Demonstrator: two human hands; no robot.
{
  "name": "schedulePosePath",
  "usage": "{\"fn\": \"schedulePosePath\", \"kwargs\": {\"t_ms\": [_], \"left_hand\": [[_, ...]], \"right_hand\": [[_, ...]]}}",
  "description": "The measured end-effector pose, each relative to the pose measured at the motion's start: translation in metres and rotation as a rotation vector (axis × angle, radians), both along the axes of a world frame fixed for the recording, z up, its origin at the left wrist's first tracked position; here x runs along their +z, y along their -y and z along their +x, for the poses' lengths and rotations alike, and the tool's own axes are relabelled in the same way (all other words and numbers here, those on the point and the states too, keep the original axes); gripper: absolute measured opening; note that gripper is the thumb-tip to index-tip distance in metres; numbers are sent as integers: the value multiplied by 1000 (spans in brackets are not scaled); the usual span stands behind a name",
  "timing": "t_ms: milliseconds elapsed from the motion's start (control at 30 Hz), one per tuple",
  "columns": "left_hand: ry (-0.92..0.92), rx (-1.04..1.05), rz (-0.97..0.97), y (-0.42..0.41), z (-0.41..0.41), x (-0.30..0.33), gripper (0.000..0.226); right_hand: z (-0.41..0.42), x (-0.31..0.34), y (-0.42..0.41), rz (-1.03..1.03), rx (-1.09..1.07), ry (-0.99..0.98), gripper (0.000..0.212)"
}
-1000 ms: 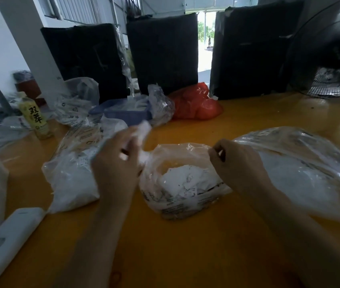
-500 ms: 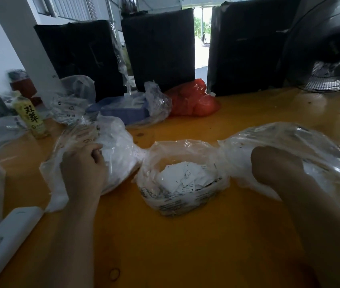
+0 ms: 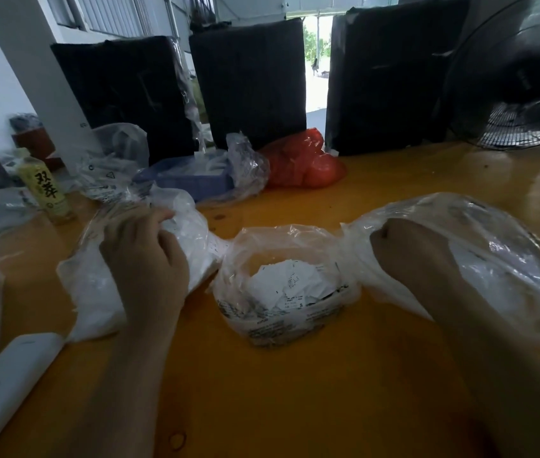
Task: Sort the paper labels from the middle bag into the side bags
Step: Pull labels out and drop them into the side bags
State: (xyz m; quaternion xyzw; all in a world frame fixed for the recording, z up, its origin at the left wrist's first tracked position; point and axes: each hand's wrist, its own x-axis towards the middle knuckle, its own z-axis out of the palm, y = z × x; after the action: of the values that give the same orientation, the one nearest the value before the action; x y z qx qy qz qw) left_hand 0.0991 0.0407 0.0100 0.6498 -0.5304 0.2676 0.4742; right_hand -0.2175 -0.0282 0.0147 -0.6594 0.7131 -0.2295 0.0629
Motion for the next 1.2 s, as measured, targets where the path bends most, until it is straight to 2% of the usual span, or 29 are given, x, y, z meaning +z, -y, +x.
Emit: {"fn": "schedulePosePath", "kwargs": {"t_ms": [33,100,167,233,333,400,467,567,633,700,867,933,1100,1200], "left_hand": [[29,-82,-35,1,-9,-2,30],[41,-264,-47,2,-30,-7,28],[-60,-453,46,1,-49,-12,26],[-237,-612,224,0,-63,-18,24],[-568,-818,467,2,-76,-26,23],[-724,-889,584,5,-81,-30,49],[-847,-931,661,10,-84,-33,71],[-945,-1000,700,15,-80,-34,68],[-992,-1059,682,15,-76,-35,58],[-1129,-1057,623,15,-73,-37,52],[-1344,-1073,526,15,-72,-38,10],[-1351,-1060,526,14,-72,-36,9],[-1232,-997,580,13,-74,-36,15],[-1237,-995,562,12,-74,-35,32]], "right_hand": [[4,-1,-1,-23,60,93,40],[12,-4,-4,-32,180,413,36],[18,-5,-7,-7,286,741,28],[24,-7,-10,16,384,914,19],[34,-11,-13,56,522,991,15],[42,-16,-16,96,605,1029,15],[50,-21,-20,138,685,1091,17],[57,-24,-23,162,747,1162,17],[58,-24,-23,149,739,1174,17],[58,-23,-23,108,727,1132,16],[58,-24,-22,3,665,914,11],[59,-24,-22,25,640,870,11],[58,-24,-23,41,586,690,21],[59,-24,-25,7,586,681,28]]}}
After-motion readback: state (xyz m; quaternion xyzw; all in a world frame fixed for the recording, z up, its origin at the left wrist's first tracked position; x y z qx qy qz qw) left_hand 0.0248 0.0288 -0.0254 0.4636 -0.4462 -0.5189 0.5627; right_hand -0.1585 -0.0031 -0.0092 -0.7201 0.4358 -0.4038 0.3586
